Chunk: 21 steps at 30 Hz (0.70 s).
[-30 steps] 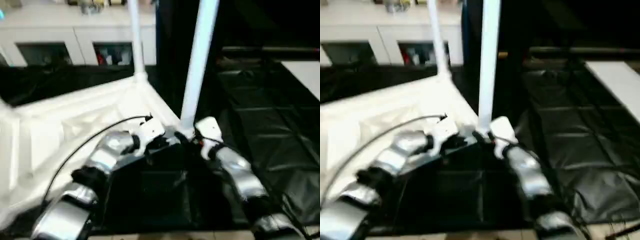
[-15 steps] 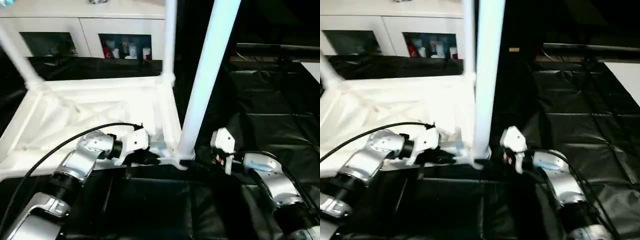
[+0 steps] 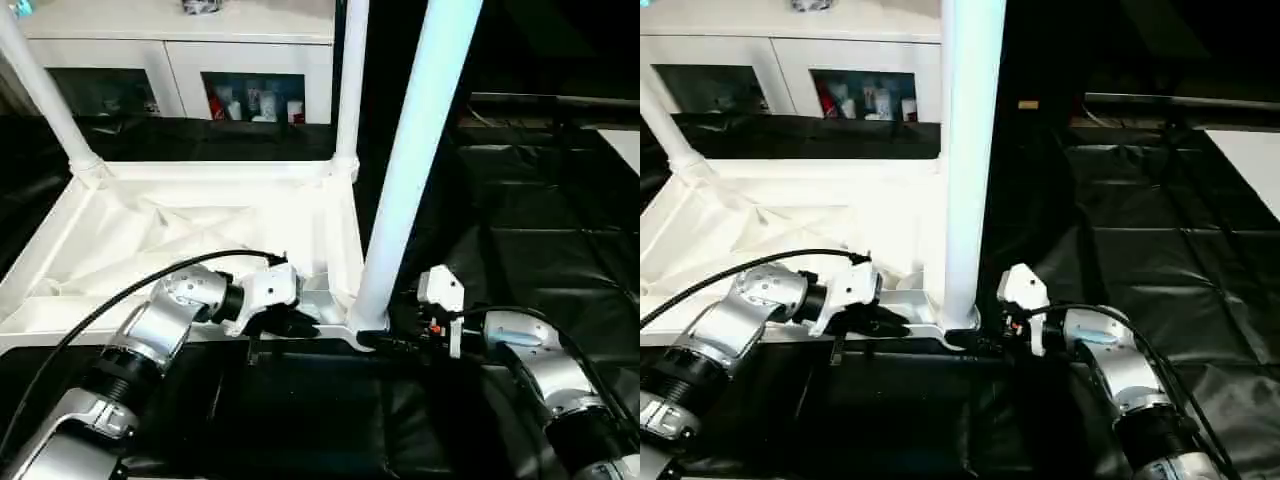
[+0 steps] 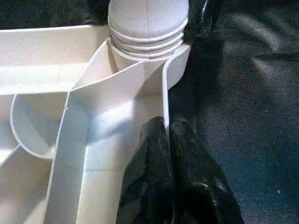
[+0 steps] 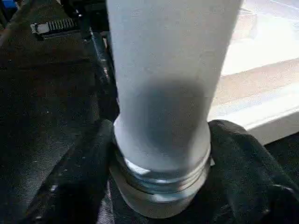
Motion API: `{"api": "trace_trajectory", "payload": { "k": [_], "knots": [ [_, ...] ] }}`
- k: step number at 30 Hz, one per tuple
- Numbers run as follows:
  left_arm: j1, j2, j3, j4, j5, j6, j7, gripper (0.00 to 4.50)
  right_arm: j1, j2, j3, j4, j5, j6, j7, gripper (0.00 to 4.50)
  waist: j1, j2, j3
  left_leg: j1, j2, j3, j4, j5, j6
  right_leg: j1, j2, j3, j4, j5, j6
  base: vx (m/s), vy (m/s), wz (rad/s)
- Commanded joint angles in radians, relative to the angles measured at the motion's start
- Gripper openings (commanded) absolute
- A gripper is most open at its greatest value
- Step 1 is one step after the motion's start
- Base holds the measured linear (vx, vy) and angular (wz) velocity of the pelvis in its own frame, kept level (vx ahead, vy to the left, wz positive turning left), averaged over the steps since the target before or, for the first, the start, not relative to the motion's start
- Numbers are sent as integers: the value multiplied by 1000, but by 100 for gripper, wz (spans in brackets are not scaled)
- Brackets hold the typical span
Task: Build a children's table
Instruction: Rotate leg to tighten
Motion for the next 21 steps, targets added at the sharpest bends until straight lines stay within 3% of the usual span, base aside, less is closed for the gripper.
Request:
{"api": "trace_trajectory", "payload": {
  "k": [1, 6, 16, 18, 21],
  "knots": [
    [31, 6, -57, 25, 36, 23, -30, 0, -20, -3, 1, 1, -3, 2, -4, 309, 4, -3, -68, -6, 37, -5, -53, -100, 100, 63, -61, 53, -55, -73, -241, 0, 0, 0],
    [32, 11, -60, 22, 38, 29, -32, 0, -19, -2, 1, -1, -6, 9, 0, 271, 4, -3, -66, -5, 37, -6, -54, -122, 85, 63, -61, 54, -59, -127, -227, 0, 0, 0],
    [31, -2, -58, 35, 51, 32, 13, 0, -6, 25, 1, 12, -31, -7, -51, 265, 2, -4, -69, -7, 35, -6, -50, -106, 90, 65, -60, 52, -55, -98, -232, 0, 0, 0],
    [20, -41, -44, 78, 68, 29, 100, 0, -5, 62, -5, 37, -59, -7, -142, 265, -1, -2, -64, -7, 34, -5, -52, -134, 81, 60, -60, 53, -62, -145, -224, 0, 0, 0],
    [11, -99, -29, 126, 79, 39, 202, 0, -3, 121, -14, 71, -90, -4, -268, 264, -6, -4, -53, 3, 29, -6, -57, -229, 35, 50, -60, 50, -86, -363, -163, -17, 0, 0]
  ]
}}
